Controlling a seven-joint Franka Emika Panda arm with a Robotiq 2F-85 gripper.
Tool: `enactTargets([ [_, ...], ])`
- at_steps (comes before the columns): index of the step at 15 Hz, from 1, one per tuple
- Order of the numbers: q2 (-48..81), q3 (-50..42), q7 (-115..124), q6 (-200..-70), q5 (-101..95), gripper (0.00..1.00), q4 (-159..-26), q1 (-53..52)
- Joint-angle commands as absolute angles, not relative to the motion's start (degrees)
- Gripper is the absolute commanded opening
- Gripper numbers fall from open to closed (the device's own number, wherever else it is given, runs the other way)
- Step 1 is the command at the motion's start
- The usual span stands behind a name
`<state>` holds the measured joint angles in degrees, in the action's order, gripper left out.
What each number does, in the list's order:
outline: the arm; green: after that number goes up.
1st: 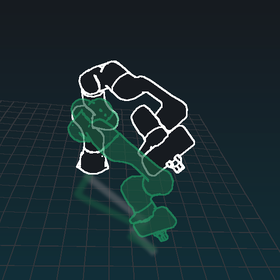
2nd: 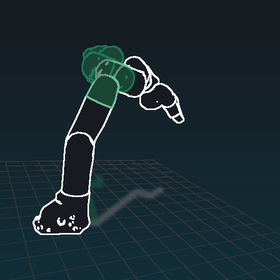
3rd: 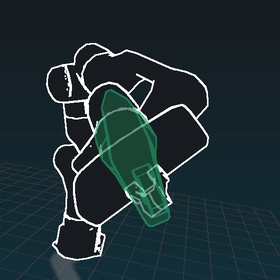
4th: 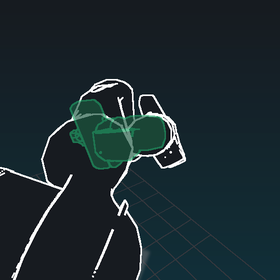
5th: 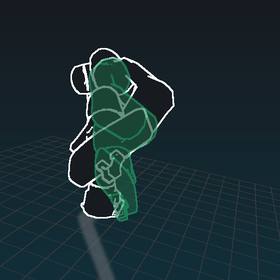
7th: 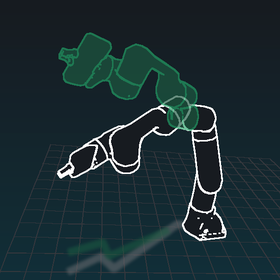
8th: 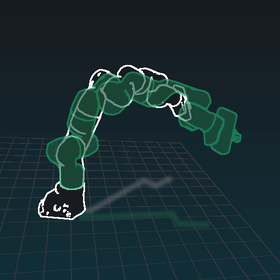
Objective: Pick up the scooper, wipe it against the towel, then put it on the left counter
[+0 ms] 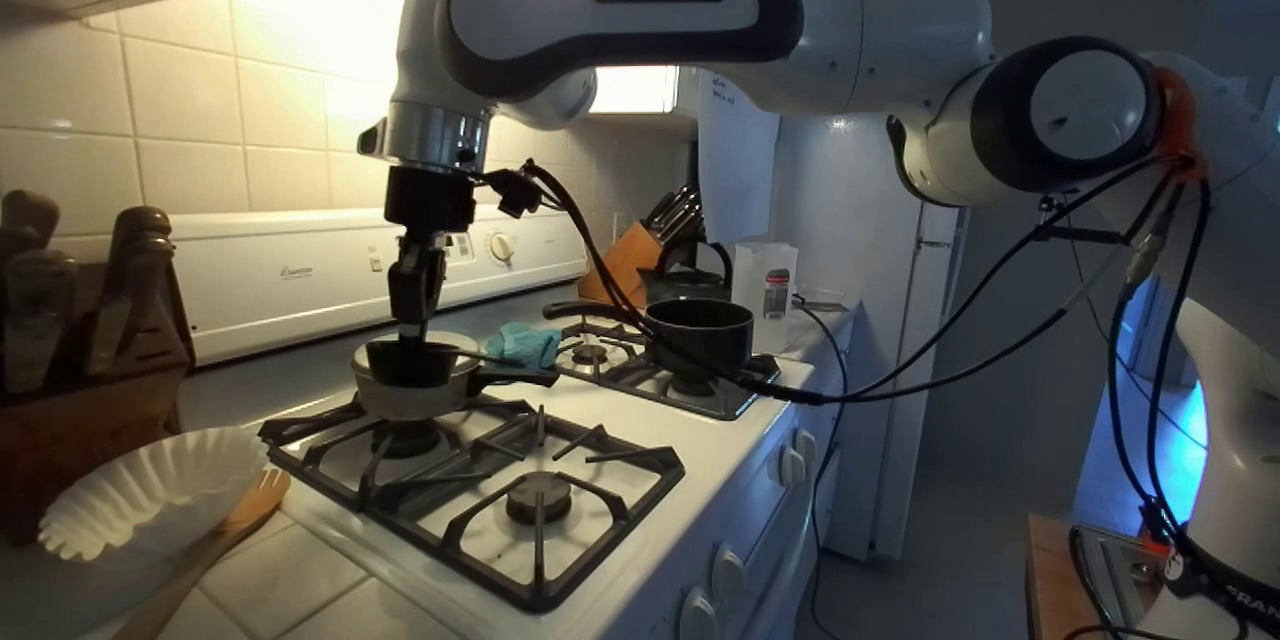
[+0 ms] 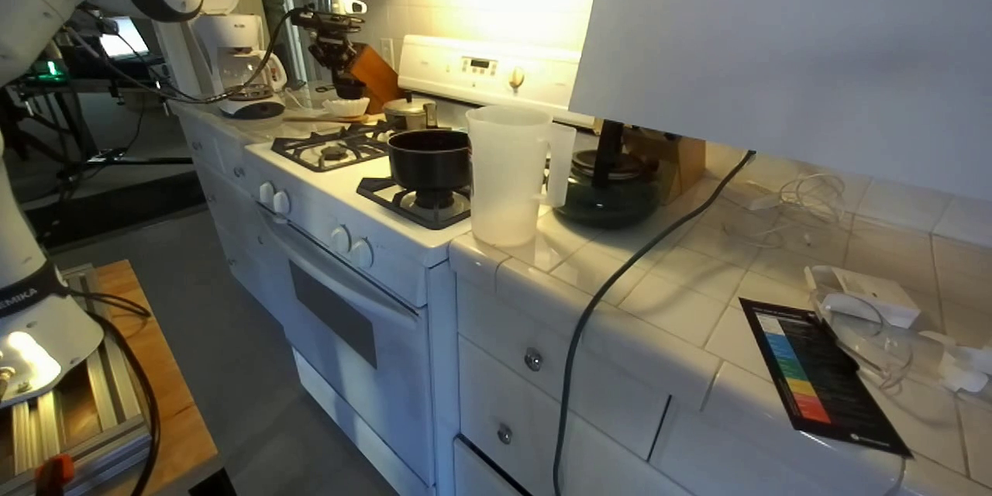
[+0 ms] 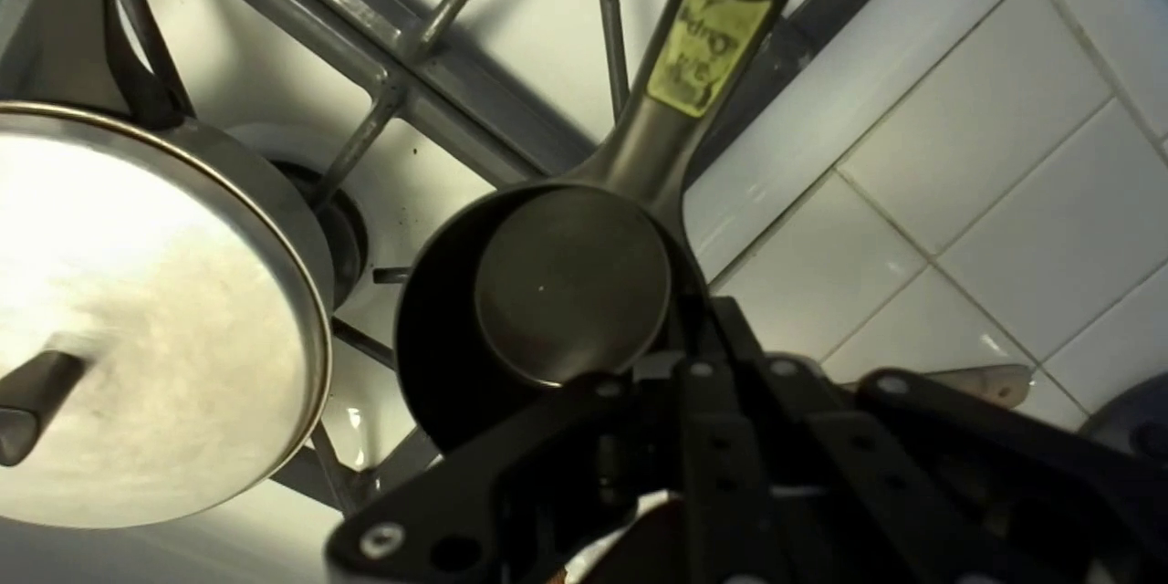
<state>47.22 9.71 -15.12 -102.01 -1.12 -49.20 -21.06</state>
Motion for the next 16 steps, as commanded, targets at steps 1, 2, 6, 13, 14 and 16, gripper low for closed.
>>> enactTargets([
  [1, 51.6, 8.5, -14.6, -100.9, -3.0, 0.01, -44.3, -22.9],
  [2, 52.1, 8.2, -14.5, -100.4, -3.1, 0.01, -44.1, -23.2],
  [6, 53.8, 5.9, -13.4, -101.8, -4.3, 0.01, -42.9, -24.2],
  [13, 57.4, 4.1, -18.2, -102.2, -6.8, 0.01, -38.0, -27.0],
  [14, 58.0, 4.1, -19.4, -102.5, -7.2, 0.01, -37.1, -27.5],
  [16, 59.0, 4.4, -22.1, -102.9, -7.8, 0.01, -35.6, -28.6],
])
